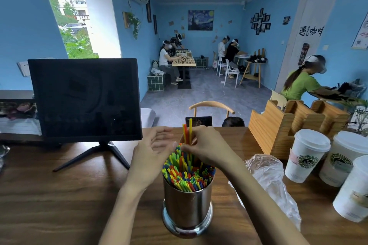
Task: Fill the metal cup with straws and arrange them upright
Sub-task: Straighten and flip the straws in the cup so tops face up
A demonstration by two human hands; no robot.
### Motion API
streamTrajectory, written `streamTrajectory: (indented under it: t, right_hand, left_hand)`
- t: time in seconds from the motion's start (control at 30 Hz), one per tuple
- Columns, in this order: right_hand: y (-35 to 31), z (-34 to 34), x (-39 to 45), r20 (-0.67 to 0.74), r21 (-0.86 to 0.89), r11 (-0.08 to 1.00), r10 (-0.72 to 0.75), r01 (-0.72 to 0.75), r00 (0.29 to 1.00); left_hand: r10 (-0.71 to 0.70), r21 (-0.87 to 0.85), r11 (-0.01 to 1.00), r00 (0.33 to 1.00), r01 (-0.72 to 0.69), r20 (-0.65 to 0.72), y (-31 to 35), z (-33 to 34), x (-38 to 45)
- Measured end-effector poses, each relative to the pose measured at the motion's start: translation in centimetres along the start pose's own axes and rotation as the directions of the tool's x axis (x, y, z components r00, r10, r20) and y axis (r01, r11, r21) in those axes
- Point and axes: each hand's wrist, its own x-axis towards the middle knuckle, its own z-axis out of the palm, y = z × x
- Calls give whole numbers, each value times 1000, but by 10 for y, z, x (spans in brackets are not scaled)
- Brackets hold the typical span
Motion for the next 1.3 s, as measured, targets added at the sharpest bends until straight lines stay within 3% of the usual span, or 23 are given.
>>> streamTrajectory:
  t: [0.17, 0.27, 0.33, 0.4, 0.6, 0.73, 0.9, 1.3]
  right_hand:
    - [2, 4, 1, 39, 33, 999, -32, 30, 999]
    - [2, 8, -2, 58, 19, 998, -64, 63, 996]
    - [5, 8, -3, 62, 39, 997, -64, 62, 996]
    - [7, 8, -5, 70, 54, 998, -46, 42, 996]
    - [12, 13, -7, 20, 148, 988, -42, 38, 999]
    - [11, 16, -8, 21, 166, 985, -44, 40, 999]
    - [10, 17, -8, -18, 184, 981, -63, 65, 998]
    - [13, 20, -7, 19, 230, 970, -91, 85, 996]
  left_hand:
    - [162, 6, 987, 986, -162, -47, 16, 11, -4]
    - [270, 239, 937, 963, -257, -23, 13, 18, -5]
    - [306, 295, 913, 951, -283, -36, 8, 21, -6]
    - [319, 287, 914, 946, -288, -67, 6, 23, -7]
    - [341, 374, 869, 940, -324, 22, -1, 28, -5]
    - [304, 277, 918, 952, -285, -25, -2, 28, -6]
    - [283, 272, 919, 958, -286, 50, -2, 30, -4]
    - [318, 403, 852, 942, -335, 110, -14, 23, -3]
